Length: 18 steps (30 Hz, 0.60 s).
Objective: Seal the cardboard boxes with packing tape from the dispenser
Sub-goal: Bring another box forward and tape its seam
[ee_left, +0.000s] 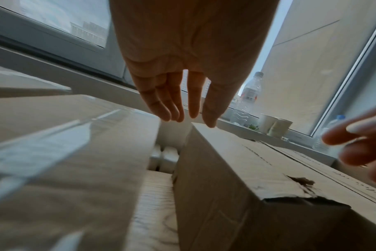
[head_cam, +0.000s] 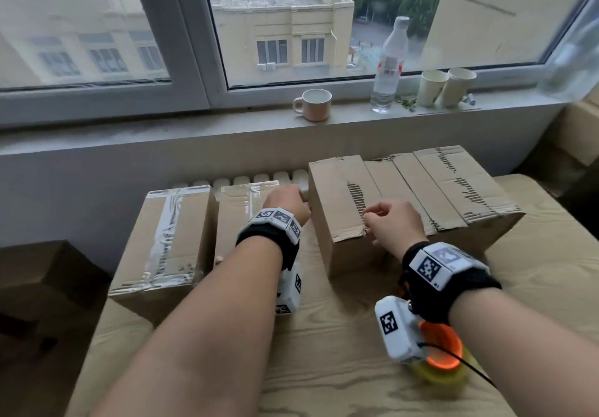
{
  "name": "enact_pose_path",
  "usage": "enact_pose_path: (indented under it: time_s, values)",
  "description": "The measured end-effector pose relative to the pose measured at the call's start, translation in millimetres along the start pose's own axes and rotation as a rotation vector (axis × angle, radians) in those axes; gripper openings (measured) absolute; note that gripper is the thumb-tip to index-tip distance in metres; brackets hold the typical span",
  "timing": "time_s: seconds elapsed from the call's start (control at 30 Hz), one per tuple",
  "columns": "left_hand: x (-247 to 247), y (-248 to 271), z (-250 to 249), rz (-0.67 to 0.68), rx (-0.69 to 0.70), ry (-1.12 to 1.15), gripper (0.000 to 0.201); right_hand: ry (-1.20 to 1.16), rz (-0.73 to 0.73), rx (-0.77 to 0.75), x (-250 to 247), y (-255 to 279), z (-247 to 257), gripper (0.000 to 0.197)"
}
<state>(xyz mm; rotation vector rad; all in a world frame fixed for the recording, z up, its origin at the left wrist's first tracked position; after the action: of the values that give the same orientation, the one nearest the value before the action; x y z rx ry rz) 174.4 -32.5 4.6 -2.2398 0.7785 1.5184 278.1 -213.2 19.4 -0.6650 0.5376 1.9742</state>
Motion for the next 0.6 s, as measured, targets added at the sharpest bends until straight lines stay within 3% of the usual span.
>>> enact_pose_path:
  time_s: [0.1, 0.17, 0.33, 0.43, 0.6]
  values:
    - [12.1, -19.9, -22.4, -0.008, 0.019, -0.024, 0.034, 0.175, -0.047, -0.025, -14.8, -12.7, -18.2, 0.009]
    - [18.7, -36.5, -34.8, -0.016, 0.014, -0.043, 0.04, 0.318, -0.042, -0.083, -18.3, -21.3, -26.5, 0.024]
    - [34.8, -79.9, -68.4, -0.023, 0.014, -0.087, 0.056, 0.603, 0.098, -0.416, -0.9, -26.8, -23.8, 0.046]
    - [50.3, -103.3, -83.0, -0.005, 0.053, -0.135, 0.067, 0.612, 0.174, -0.472, 10.6, -30.7, -29.9, 0.044]
    - [79.6, -127.3, -84.3, 0.099, 0.083, -0.187, 0.094, 0.582, 0.178, -0.489, 12.4, -38.9, -38.2, 0.042]
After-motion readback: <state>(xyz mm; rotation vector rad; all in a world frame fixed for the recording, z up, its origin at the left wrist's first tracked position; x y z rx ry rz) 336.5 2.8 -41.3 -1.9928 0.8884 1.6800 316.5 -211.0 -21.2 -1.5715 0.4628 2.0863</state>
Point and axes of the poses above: each hand's wrist, its own y-axis away from the middle knuckle, its own x-axis out of the palm, z = x × y, the point moved 6 cm from there along -y, towards the middle knuckle, and after that the axes turned 8 degrees about -z, right-handed, at the moved point
